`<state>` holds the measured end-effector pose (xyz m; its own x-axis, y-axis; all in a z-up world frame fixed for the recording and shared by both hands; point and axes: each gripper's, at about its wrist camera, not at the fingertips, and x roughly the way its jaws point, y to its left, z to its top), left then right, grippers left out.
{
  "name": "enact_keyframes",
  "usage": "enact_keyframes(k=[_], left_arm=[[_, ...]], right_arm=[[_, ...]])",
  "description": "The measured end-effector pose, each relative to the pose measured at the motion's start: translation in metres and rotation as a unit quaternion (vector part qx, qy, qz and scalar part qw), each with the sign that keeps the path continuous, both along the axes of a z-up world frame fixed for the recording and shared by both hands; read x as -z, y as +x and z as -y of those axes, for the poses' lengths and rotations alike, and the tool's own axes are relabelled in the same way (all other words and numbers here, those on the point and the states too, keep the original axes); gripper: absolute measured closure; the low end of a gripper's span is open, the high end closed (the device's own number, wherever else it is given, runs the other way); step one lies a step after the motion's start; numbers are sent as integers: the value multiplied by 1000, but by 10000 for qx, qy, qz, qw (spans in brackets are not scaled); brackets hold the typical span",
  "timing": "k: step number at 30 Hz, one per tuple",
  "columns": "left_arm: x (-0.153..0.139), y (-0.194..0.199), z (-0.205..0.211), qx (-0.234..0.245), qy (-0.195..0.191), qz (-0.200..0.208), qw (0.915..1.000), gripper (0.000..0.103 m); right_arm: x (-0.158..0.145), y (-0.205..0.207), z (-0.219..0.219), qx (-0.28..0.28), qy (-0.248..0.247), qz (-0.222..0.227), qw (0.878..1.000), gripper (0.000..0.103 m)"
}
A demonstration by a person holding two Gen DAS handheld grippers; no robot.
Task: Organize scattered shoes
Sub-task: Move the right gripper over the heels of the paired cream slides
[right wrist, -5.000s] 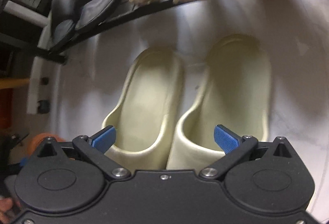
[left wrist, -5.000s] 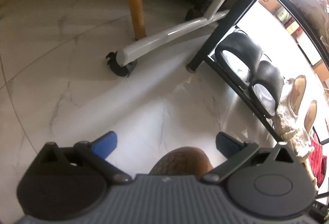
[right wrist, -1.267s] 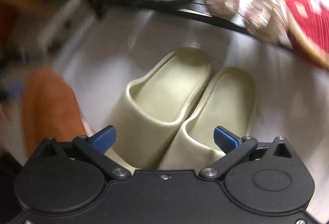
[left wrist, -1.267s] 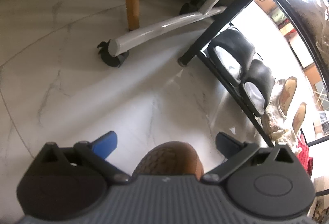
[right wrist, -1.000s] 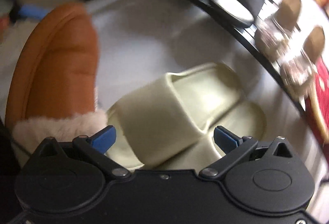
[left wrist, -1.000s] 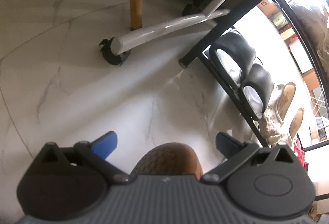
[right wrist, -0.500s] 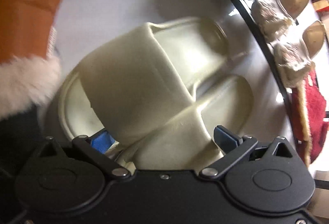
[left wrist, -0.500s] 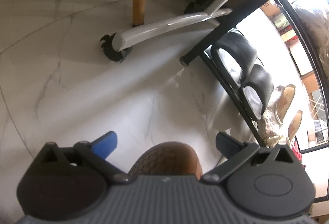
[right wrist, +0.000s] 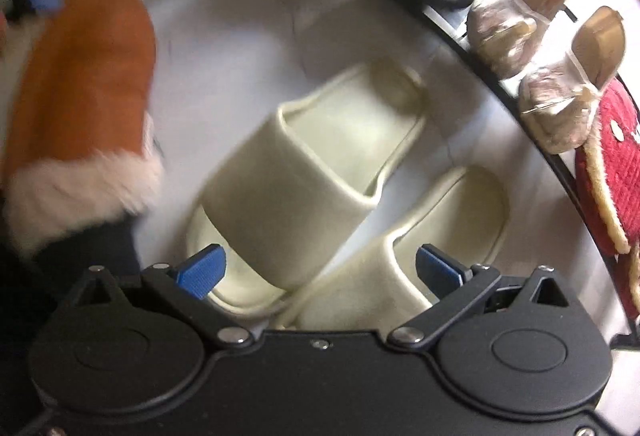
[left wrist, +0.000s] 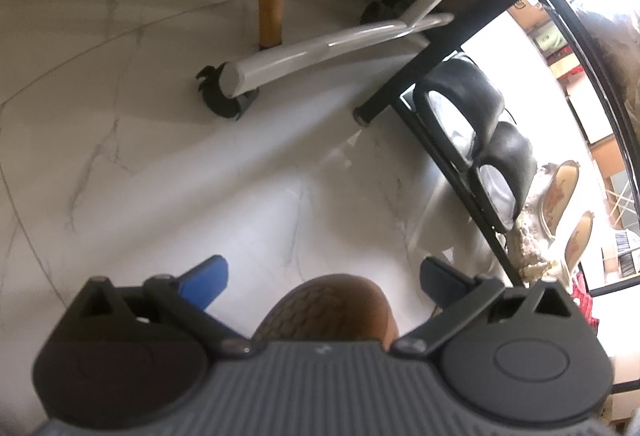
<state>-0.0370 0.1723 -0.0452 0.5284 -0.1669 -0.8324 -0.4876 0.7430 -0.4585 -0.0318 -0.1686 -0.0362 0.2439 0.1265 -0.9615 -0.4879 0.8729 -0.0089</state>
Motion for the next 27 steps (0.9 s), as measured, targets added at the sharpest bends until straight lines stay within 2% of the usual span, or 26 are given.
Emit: enact_keyframes(k=[1,3,5,6,7,8,11,14,16,19,22,25,27], left_arm=[[0,0,0,8,6,-1,10000,1],[0,0,0,23,23,-7,10000,1],[0,0,1,33,47,-18,10000,1],[0,0,1,26,50,-23,10000,1],[1,1,0,14,49,-32,10000,1],[1,1,0,8,49,-44,10000,1],[2,2,1,32,73,-67,9999,1],[2,3,1,44,121,-82,9999,1],[3,3,2,35,172,-104,9998,1],[3,4,2,38,202,-121,9997,1],[2,4,3,70,242,-88,9996,1],[2,3,2,39,234,-74,9997,1],[2,2,2,15,225,-68,9997,1]], right_arm=[[0,6,7,213,120,-17,9997,0],[8,18,47,1426,417,-253,9886,0],[17,29,87,2655,710,-494,9602,0],[28,27,112,3321,948,-890,9342,0],[30,27,117,3465,1005,-993,9273,0],[38,24,128,3743,1113,-1242,9122,0],[51,22,145,4209,1475,-1474,8828,0],[57,25,153,4581,2002,-1463,8537,0],[62,27,154,4779,2151,-1526,8379,0],[61,28,149,4856,2079,-1410,8373,0],[56,30,148,4676,2563,-1183,8377,0],[54,27,150,4774,2674,-1322,8265,0],[58,20,150,4807,2749,-1690,8153,0]])
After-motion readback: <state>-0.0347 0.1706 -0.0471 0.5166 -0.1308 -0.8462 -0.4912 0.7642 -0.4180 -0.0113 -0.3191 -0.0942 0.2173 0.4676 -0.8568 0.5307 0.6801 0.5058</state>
